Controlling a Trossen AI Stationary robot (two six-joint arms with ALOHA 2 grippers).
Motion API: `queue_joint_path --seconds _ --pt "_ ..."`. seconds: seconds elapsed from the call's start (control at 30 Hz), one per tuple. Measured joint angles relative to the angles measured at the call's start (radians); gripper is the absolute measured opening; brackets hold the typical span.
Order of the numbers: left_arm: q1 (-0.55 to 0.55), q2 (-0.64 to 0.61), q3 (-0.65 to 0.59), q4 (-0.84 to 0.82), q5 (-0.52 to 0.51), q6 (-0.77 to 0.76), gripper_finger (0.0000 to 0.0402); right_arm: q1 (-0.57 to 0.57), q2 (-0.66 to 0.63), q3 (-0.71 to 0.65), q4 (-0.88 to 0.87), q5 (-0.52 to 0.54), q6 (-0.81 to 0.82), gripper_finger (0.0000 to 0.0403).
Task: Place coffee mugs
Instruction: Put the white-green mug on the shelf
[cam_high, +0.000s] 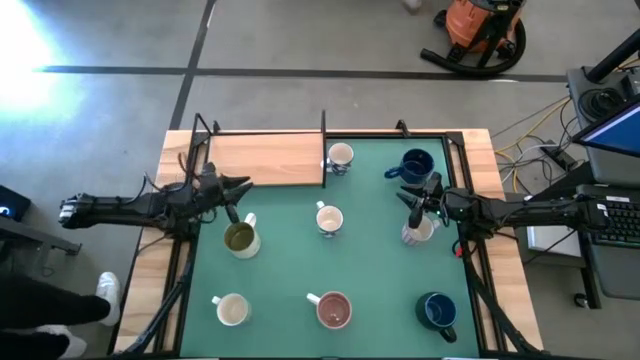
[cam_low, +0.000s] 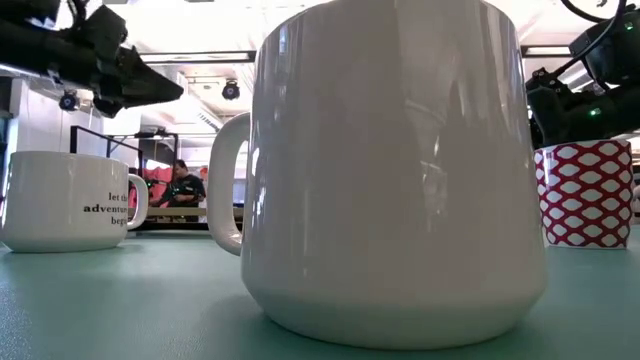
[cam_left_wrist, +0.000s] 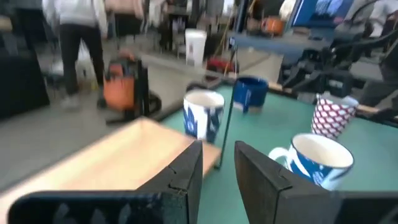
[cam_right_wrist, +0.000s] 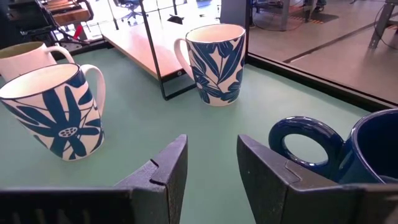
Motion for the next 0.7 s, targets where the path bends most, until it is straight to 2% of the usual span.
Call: queue_joint_path --seconds 0.13,0.3,0.57,0.7 --pt "0.0 0.063 0.088 -0.159 0.009 -0.138 0.0076 0.0 0.0 0.0 0.0 0.0 0.0 0.0128" --pt "0.0 0.14 0.2 -0.312 0.102 -0.274 0.0076 0.0 0.0 0.0 0.0 0.0 0.0 0.0128" --pt "0.0 0.32 0.322 -0.438 0.3 -0.415 0.0076 0.0 0.0 0.0 0.0 0.0 0.0 0.0128" --pt "-0.017 0.405 0.378 -0.593 0.316 -0.493 0.0076 0.0 0.0 0.0 0.0 0.0 0.0 0.0128"
